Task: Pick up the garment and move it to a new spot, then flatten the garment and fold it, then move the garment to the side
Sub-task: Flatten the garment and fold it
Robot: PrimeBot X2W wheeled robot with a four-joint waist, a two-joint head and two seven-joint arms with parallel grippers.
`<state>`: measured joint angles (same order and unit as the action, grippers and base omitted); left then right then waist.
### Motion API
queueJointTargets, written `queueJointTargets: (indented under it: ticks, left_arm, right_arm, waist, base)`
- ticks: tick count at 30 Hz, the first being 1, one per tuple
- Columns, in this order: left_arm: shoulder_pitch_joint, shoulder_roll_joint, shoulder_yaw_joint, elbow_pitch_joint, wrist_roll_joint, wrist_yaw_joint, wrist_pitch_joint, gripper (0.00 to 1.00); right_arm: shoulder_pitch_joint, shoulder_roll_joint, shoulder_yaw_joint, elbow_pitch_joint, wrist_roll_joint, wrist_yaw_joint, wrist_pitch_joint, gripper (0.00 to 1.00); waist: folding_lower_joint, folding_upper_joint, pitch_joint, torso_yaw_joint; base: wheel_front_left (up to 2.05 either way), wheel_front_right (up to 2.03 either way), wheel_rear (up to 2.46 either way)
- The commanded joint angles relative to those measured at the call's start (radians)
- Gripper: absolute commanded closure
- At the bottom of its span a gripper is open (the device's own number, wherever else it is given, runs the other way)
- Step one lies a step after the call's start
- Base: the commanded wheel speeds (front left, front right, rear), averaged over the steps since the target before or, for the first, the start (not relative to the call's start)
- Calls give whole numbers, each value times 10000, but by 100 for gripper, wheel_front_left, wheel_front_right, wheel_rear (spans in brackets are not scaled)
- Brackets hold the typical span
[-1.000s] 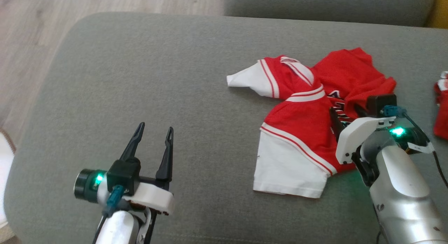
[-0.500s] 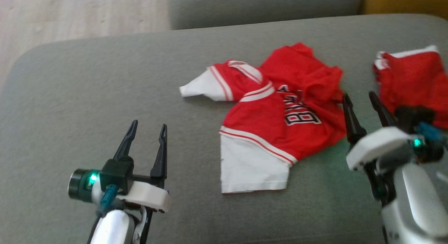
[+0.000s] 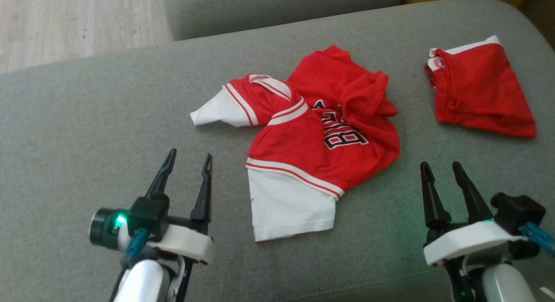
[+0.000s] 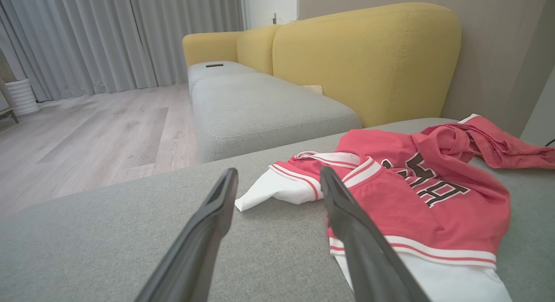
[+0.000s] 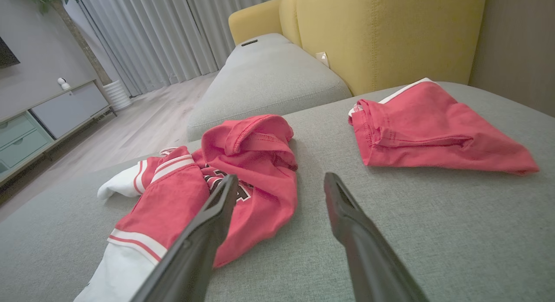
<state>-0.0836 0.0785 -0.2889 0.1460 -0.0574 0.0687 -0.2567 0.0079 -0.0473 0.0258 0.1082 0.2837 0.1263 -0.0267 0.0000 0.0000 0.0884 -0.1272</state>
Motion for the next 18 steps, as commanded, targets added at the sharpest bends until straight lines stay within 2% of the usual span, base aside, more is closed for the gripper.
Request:
queueJointTargets:
  ticks: [1,7,8,10,14,18]
  left_arm:
    - [-272,-21,308,-286,-91,-39,-51,0]
    - [-286,-150,80,109,-512,-443,-51,0]
    - [-280,-183,-112,523,-641,-599,-51,0]
    - [-284,-203,-318,1154,-682,-647,5,0]
    - [-382,-234,-809,2159,-783,-839,550,0]
    - [-376,-259,-1257,2540,-1095,-1111,972,0]
  right_arm:
    - [-431,-33,245,-352,52,44,-111,0]
    - [-677,-31,97,-356,-18,44,-141,0]
    - [-700,-31,46,-330,-33,44,-153,0]
    - [-731,-31,48,-312,-32,44,-152,0]
    - [-767,-31,48,-265,-39,44,-128,0]
    - [-776,-30,50,-196,-12,44,-136,0]
  waist:
    - [0,0,8,-6]
    - [0,0,143,39]
    - [0,0,187,35]
    - [0,0,234,3]
    - [0,0,271,-96]
    - [0,0,261,-196]
  base:
    - [0,0,0]
    - [0,0,0]
    - [0,0,0]
    - [0,0,0]
    - [0,0,0]
    - [0,0,0]
